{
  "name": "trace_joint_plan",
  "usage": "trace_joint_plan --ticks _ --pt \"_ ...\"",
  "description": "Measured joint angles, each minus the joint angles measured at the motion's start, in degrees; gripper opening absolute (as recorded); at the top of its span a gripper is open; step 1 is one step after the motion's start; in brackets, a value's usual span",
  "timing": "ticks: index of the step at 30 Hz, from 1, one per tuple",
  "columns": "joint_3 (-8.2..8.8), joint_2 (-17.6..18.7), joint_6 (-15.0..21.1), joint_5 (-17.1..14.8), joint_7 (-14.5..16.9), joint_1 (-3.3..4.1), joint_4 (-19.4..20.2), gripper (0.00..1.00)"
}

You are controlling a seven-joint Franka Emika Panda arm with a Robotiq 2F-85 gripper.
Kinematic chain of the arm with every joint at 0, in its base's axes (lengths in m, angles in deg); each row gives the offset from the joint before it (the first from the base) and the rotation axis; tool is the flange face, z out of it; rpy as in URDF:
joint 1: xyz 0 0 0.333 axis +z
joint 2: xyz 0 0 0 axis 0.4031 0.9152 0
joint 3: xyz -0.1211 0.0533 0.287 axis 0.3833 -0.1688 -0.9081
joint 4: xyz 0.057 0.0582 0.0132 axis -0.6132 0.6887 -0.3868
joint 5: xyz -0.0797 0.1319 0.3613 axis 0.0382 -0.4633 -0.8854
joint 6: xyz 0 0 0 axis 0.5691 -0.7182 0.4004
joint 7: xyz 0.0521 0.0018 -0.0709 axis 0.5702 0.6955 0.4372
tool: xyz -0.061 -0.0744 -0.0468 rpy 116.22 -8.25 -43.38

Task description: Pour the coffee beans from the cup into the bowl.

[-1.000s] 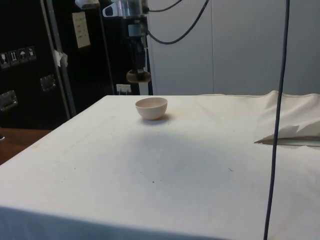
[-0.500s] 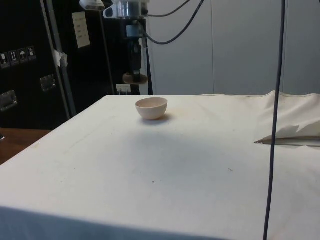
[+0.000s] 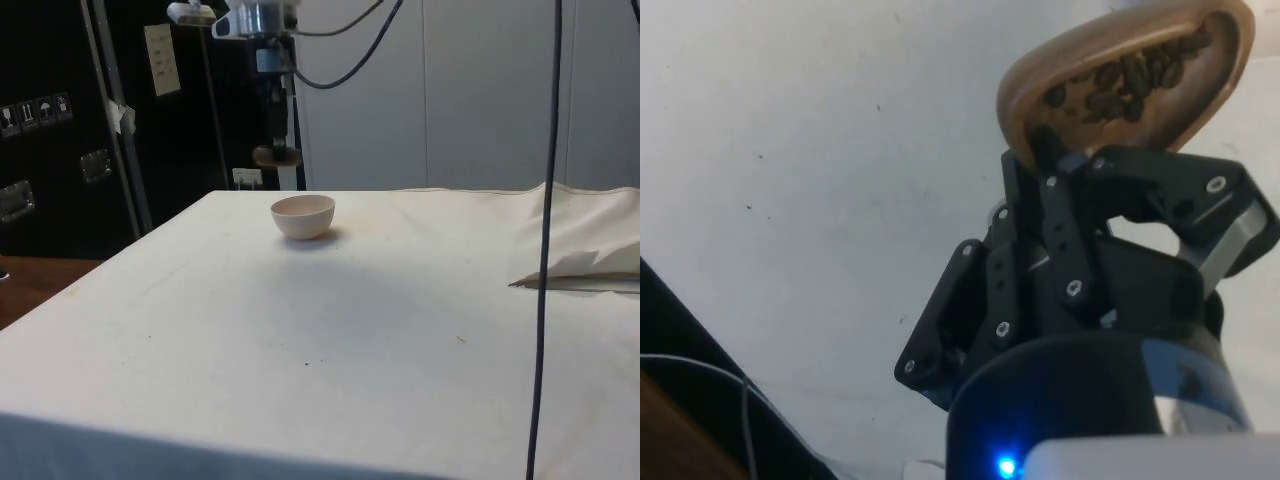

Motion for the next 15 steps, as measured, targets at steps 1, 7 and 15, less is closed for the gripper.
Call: trace_joint_plan --ticks 1,7,15 --pt "0.17 0.06 -0.29 0.00 -0.06 0.00 -0.11 0.00" --pt "0.92 0.74 -2.01 0.00 -0.63 0.00 -1.03 0.00" --pt "1.32 1.78 -2.23 -1.55 -1.09 0.00 -1.43 0.00"
